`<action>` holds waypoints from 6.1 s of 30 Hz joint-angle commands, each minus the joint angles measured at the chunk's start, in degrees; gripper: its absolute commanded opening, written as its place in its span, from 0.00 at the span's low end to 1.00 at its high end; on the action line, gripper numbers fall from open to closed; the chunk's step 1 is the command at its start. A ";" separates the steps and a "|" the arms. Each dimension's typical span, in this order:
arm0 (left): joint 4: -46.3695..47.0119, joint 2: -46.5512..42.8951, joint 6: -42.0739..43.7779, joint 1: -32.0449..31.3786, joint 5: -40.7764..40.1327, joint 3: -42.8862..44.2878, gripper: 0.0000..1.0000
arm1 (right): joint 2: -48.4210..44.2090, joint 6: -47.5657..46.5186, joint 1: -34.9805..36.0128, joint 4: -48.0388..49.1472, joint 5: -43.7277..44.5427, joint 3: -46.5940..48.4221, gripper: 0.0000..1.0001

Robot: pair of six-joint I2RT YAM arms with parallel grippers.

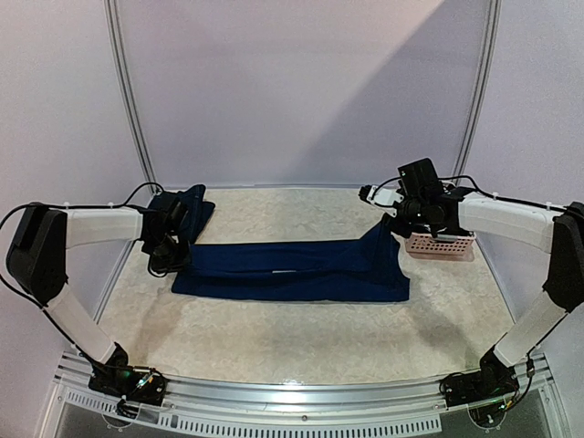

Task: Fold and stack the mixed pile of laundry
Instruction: Fold the 1/3-folded T-shirt at the center of the board, then move the rectangle-folded T-shirt to the center of the board, then rotate the rectangle-folded T-shirt at the center of the board.

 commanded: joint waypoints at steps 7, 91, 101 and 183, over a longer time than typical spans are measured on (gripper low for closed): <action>0.69 1.56 0.11 1.48 0.50 1.71 0.00 | 3.57 0.96 -1.18 1.98 0.42 3.30 0.00; -2.10 -0.09 -1.09 1.41 5.01 -4.31 0.42 | 4.09 8.28 -2.58 -27.67 -17.95 -2.27 0.50; 1.30 1.36 -0.69 1.94 4.31 -7.74 0.25 | 10.42 6.90 -2.75 -25.71 -15.41 -3.91 0.49; -4.71 -26.72 -7.42 -24.25 3.32 -11.44 0.28 | 26.01 12.77 5.77 -33.71 -21.76 28.08 0.02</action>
